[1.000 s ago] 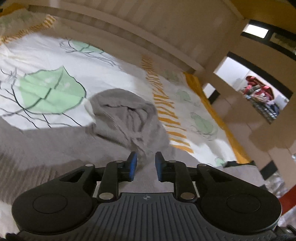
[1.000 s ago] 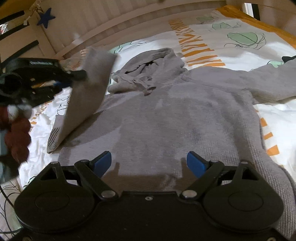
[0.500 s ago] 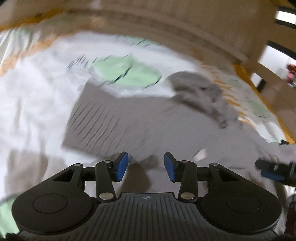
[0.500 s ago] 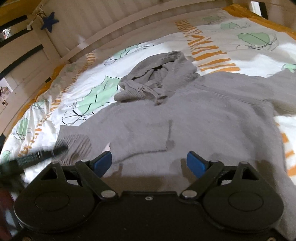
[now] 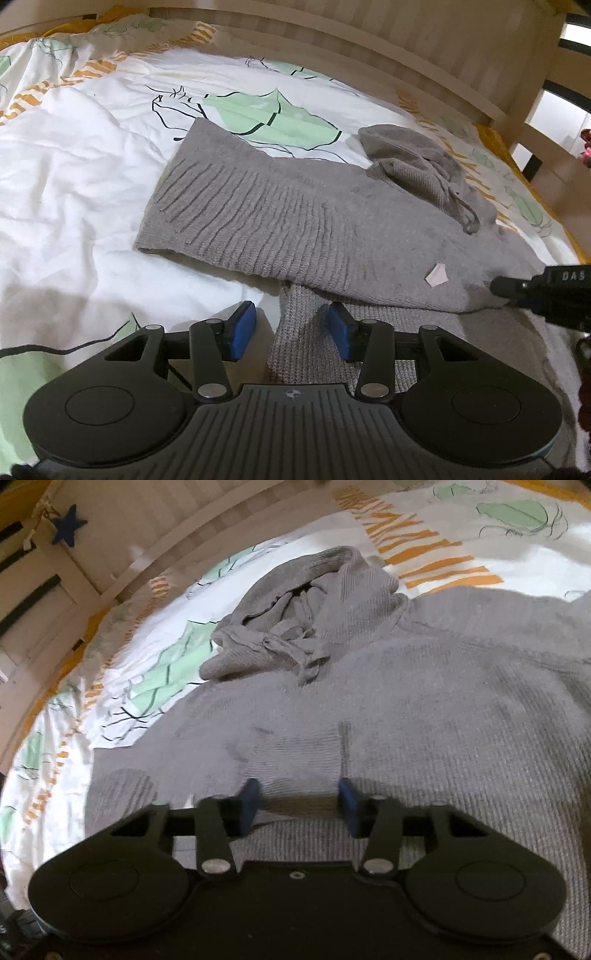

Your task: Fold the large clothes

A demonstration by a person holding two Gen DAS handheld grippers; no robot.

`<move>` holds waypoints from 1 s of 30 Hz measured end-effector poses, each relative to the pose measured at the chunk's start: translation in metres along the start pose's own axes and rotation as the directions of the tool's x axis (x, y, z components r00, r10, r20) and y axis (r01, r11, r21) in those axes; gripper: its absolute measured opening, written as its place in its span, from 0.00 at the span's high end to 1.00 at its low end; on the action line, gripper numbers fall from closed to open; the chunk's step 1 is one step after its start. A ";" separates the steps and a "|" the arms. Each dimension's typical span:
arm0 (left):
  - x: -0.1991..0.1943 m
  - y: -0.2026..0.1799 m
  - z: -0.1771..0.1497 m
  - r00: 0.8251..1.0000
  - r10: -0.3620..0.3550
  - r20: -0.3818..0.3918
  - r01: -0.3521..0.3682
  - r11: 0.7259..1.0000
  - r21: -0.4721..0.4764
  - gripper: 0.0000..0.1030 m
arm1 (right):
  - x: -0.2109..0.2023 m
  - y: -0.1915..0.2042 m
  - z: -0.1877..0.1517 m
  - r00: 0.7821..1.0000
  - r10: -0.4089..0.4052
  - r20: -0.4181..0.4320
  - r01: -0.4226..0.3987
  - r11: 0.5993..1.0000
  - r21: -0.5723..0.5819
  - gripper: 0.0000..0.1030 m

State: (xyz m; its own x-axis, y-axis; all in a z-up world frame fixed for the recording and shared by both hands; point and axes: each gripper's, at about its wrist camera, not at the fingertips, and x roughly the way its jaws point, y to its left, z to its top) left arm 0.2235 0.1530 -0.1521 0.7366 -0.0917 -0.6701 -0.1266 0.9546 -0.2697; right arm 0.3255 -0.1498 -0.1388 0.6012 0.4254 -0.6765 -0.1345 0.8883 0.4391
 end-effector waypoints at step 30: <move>-0.015 -0.011 0.050 0.997 0.069 0.023 -0.069 0.998 -0.014 0.58 | -0.048 -0.057 0.044 0.962 -0.244 0.122 0.256 0.962 -0.097 0.78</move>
State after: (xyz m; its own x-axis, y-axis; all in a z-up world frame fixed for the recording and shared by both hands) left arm 0.2469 0.1585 -0.1046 0.7411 -0.0188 -0.6711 -0.1863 0.9546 -0.2324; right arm 0.3390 -0.2282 -0.1049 0.7073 0.1715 -0.6858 -0.0518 0.9801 0.1916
